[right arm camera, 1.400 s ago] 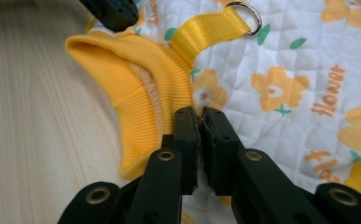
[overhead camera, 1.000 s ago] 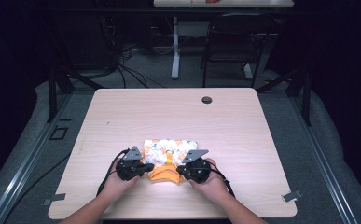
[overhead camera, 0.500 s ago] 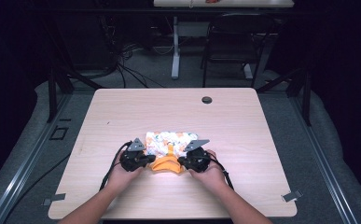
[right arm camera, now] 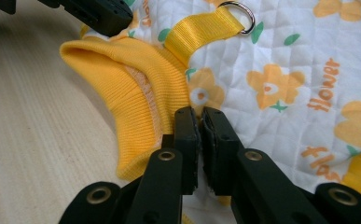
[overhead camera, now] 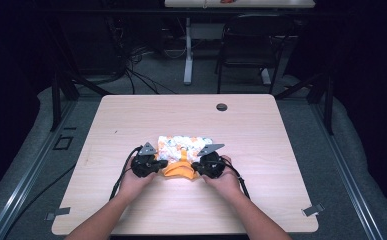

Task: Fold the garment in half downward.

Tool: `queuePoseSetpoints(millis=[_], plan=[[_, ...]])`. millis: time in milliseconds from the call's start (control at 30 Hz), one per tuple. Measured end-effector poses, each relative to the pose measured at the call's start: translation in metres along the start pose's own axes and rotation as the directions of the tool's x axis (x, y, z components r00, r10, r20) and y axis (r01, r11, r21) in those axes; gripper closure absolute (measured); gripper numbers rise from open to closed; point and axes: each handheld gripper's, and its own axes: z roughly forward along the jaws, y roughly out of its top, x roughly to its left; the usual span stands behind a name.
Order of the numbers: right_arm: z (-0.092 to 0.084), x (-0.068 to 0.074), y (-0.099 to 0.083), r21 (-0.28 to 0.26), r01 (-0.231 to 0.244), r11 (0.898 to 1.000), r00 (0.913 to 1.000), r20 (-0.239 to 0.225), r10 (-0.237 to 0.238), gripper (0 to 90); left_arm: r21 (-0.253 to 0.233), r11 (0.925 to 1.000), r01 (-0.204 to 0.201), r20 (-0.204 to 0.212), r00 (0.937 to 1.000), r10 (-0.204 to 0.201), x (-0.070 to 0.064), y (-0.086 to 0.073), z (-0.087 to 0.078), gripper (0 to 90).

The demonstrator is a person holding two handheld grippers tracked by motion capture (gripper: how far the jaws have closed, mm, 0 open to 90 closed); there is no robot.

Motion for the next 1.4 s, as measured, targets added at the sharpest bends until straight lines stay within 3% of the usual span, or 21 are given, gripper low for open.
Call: queuePoseSetpoints(millis=[633, 700, 800, 1067, 1400], plan=[[0.004, -0.003, 0.006, 0.000, -0.012, 1.000, 0.9989, 0.044, 0.012, 82.7, -0.011, 0.9995, 0.030, -0.018, 0.9994, -0.030, 0.001, 0.001, 0.002, 89.2], [0.002, -0.002, 0.007, 0.004, -0.017, 1.000, 0.9988, 0.046, 0.016, 82.0, -0.010, 0.9991, 0.041, -0.014, 0.9991, -0.041, 0.001, 0.001, 0.001, 88.5], [0.000, -0.001, 0.007, -0.008, -0.025, 1.000, 0.9986, 0.047, 0.025, 80.7, -0.026, 0.9956, 0.090, -0.007, 0.9959, -0.091, 0.000, 0.000, 0.000, 85.9], [-0.012, 0.005, 0.011, -0.030, -0.004, 1.000, 0.9984, 0.056, 0.006, 77.9, -0.032, 0.9974, 0.064, -0.010, 0.9979, -0.064, -0.007, 0.003, -0.009, 78.1], [-0.043, 0.025, 0.009, -0.092, 0.035, 0.995, 0.9987, 0.039, -0.031, 71.9, -0.068, 0.9968, 0.042, -0.010, 0.9990, -0.043, -0.013, -0.001, -0.039, 70.3]])
